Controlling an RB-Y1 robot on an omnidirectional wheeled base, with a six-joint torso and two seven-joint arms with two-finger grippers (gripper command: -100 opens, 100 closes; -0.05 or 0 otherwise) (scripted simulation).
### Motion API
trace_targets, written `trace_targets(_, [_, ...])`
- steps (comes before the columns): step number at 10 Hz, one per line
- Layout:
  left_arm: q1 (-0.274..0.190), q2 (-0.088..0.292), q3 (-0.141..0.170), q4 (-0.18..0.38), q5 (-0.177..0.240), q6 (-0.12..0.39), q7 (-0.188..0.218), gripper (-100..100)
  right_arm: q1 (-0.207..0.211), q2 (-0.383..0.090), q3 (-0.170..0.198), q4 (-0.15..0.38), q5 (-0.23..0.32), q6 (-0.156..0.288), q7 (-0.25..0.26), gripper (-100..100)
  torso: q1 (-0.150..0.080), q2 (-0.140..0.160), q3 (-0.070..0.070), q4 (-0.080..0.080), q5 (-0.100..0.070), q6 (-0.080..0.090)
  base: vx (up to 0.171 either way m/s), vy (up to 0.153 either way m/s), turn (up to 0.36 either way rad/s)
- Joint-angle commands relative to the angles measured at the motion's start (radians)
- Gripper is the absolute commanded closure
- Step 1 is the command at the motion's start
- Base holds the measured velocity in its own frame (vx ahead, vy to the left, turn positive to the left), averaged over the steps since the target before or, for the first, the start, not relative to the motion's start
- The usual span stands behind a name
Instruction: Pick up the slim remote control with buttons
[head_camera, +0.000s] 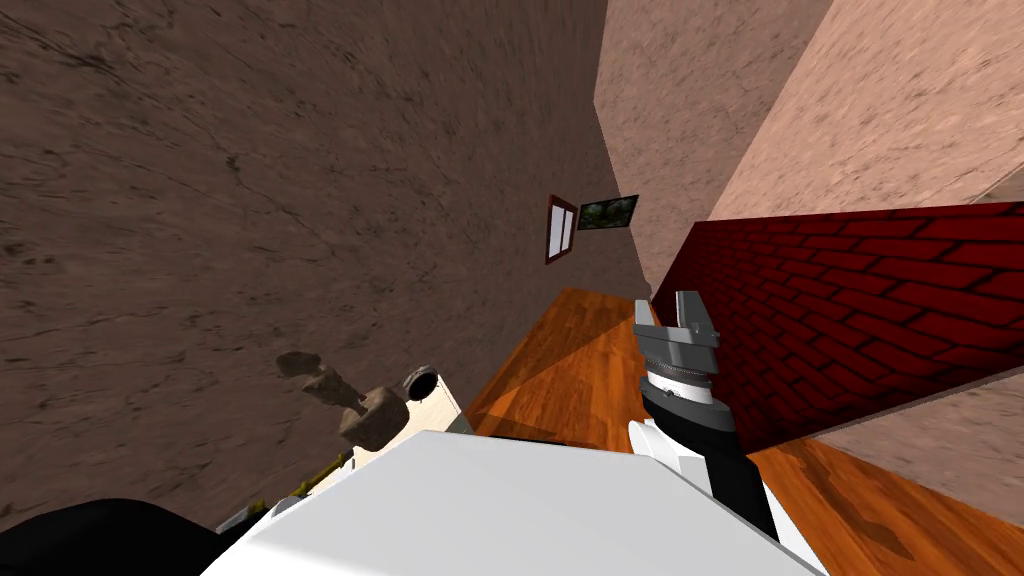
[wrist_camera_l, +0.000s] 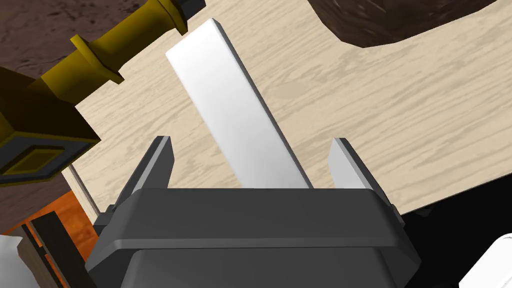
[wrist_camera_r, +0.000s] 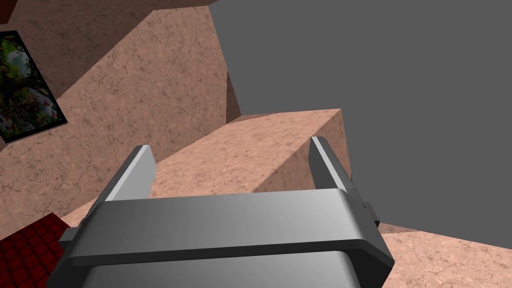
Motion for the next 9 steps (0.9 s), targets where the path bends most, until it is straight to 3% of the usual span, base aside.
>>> trace_targets(1, [0.000, 0.007, 0.013, 0.041, 0.004, 0.025, 0.024, -100, 0.000, 0.000, 0.000, 0.000, 0.000, 0.000, 0.000, 0, 0.000, 0.000, 0.000, 0.000, 0.000, 0.000, 0.021, 0.042, -0.137])
trace_targets(4, [0.003, 0.051, 0.050, 0.142, 0.063, 0.088, 0.072, -100, 0.000, 0.000, 0.000, 0.000, 0.000, 0.000, 0.000, 0, 0.000, 0.000, 0.000, 0.000, 0.000, -0.001, 0.021, 0.042, -0.193])
trace_targets(9, [0.006, 0.092, 0.081, 0.285, 0.114, 0.144, 0.113, -100, 0.000, 0.000, 0.000, 0.000, 0.000, 0.000, 0.000, 0, 0.000, 0.000, 0.000, 0.000, 0.000, 0.000, 0.018, 0.046, -0.143])
